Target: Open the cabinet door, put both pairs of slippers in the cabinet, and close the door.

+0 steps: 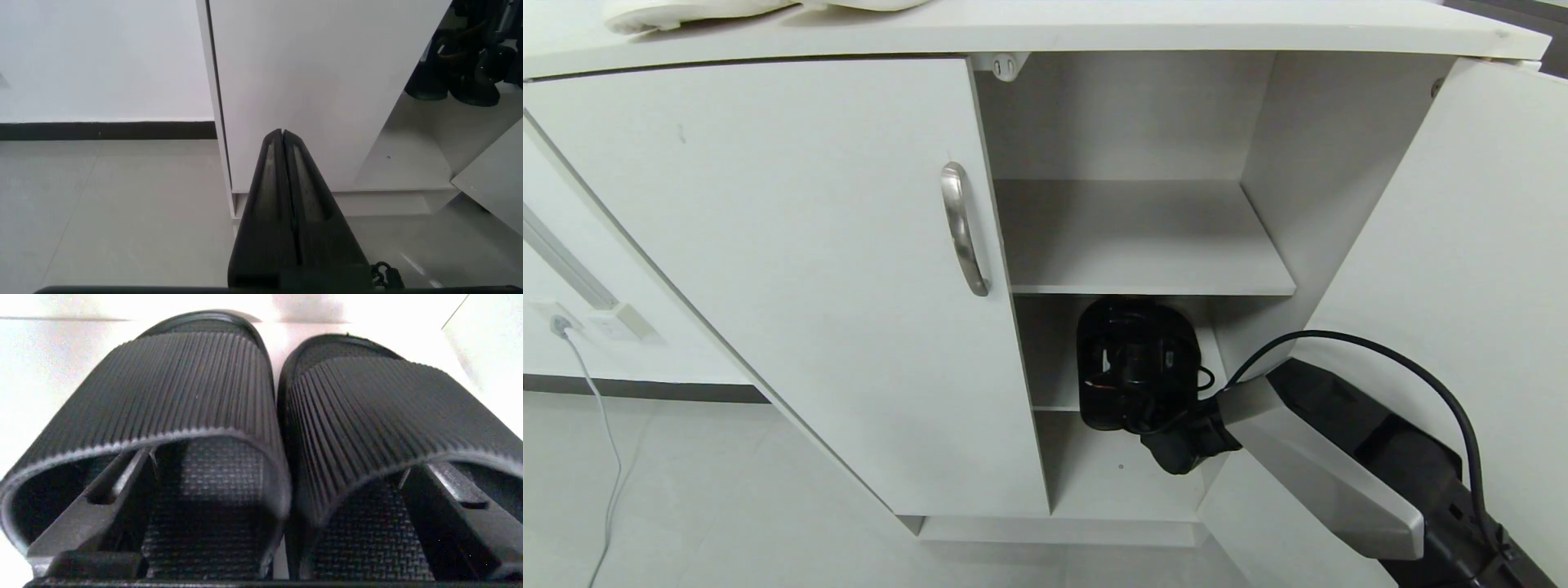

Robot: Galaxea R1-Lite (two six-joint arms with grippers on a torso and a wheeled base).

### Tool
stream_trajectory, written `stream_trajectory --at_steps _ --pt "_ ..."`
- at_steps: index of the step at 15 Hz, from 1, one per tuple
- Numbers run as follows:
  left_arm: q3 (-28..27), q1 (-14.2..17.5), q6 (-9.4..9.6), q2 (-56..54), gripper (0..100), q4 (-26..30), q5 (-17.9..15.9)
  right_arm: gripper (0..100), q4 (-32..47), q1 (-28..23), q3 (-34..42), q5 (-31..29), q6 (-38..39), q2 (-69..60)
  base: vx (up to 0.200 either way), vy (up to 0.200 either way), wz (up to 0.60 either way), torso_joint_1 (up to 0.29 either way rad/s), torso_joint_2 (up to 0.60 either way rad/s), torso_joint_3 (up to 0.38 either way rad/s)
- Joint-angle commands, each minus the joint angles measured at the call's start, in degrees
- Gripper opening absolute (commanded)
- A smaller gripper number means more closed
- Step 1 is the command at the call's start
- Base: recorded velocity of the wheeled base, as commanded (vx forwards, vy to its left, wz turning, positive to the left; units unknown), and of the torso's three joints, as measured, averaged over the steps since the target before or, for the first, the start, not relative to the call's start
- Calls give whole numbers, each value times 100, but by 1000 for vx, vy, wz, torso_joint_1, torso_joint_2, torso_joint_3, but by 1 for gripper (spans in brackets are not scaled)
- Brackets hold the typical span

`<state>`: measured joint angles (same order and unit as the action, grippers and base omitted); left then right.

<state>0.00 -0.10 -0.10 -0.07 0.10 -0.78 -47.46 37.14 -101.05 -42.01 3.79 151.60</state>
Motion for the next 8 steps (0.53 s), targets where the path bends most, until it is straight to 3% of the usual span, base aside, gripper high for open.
stream_trajectory --at_steps 1,8 --pt "0 1 1 7 0 -1 -1 100 -35 12 191 0 -1 -122 0 0 0 0 0 0" --pt "0 1 1 7 0 -1 -1 100 -809 109 1641 -9 -1 -869 0 0 0 0 0 0"
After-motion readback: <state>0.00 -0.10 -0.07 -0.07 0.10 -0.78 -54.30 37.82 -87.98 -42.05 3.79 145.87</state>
